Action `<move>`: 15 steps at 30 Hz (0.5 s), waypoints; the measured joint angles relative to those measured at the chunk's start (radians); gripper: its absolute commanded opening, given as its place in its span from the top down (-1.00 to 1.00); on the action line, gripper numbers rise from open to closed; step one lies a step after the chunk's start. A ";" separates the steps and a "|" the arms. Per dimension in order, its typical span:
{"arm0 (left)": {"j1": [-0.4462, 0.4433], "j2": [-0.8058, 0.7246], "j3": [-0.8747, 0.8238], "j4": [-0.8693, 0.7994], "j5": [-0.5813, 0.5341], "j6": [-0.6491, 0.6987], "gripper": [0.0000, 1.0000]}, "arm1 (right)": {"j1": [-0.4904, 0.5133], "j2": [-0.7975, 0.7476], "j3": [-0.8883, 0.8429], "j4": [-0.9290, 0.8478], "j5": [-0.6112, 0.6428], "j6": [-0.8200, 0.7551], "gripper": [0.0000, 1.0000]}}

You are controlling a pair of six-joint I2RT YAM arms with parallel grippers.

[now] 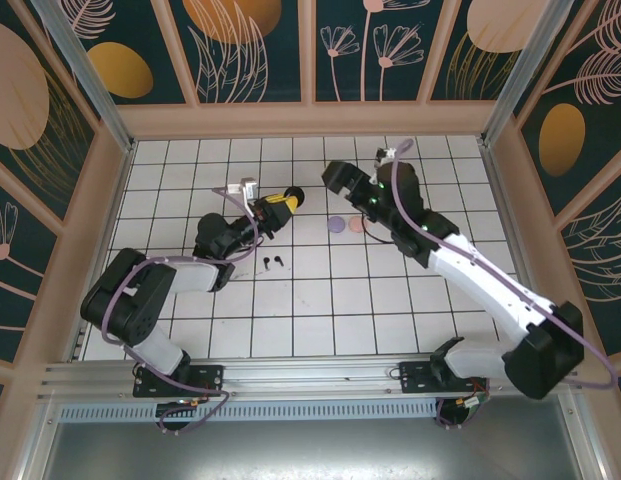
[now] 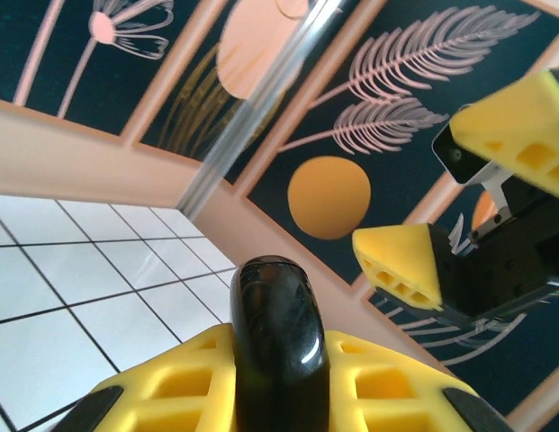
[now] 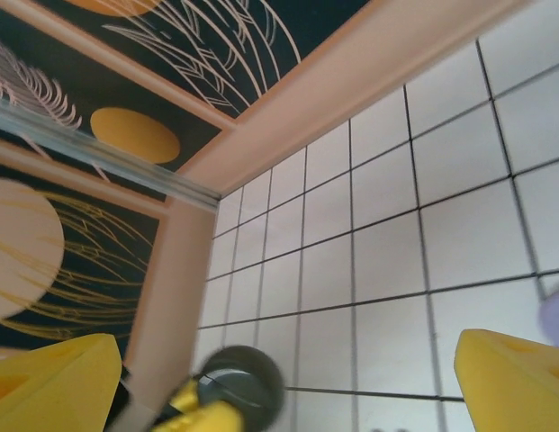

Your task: Insert wireless bluetooth earbuds into charging case

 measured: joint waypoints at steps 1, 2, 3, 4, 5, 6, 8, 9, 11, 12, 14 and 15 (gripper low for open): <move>0.000 -0.010 0.013 -0.028 0.021 0.013 1.00 | -0.015 -0.029 -0.039 0.022 -0.029 -0.056 -0.93; 0.000 -0.018 0.028 -0.058 0.046 0.026 1.00 | -0.029 -0.052 -0.073 0.038 -0.060 -0.111 -0.94; 0.000 -0.024 0.041 -0.084 0.069 0.034 1.00 | -0.040 -0.068 -0.097 0.046 -0.086 -0.151 -0.93; 0.000 -0.028 0.052 -0.108 0.092 0.042 1.00 | -0.051 -0.082 -0.121 0.056 -0.119 -0.194 -0.93; 0.000 -0.032 0.063 -0.132 0.119 0.050 1.00 | -0.059 -0.092 -0.140 0.063 -0.157 -0.237 -0.94; 0.000 -0.034 0.072 -0.152 0.143 0.055 1.00 | -0.063 -0.097 -0.151 0.066 -0.185 -0.267 -0.93; 0.000 -0.035 0.089 -0.192 0.186 0.064 1.00 | -0.064 -0.100 -0.171 0.077 -0.251 -0.325 -0.93; 0.000 -0.037 0.095 -0.212 0.209 0.068 1.00 | -0.064 -0.100 -0.180 0.084 -0.286 -0.349 -0.92; 0.000 -0.043 0.100 -0.241 0.248 0.071 1.00 | -0.064 -0.100 -0.191 0.093 -0.346 -0.383 -0.91; 0.000 -0.047 0.101 -0.254 0.265 0.071 1.00 | -0.064 -0.099 -0.193 0.098 -0.372 -0.395 -0.89; 0.000 -0.052 0.105 -0.271 0.292 0.071 1.00 | -0.064 -0.093 -0.193 0.115 -0.411 -0.411 -0.89; 0.000 -0.055 0.106 -0.279 0.304 0.071 1.00 | -0.064 -0.088 -0.193 0.124 -0.427 -0.415 -0.88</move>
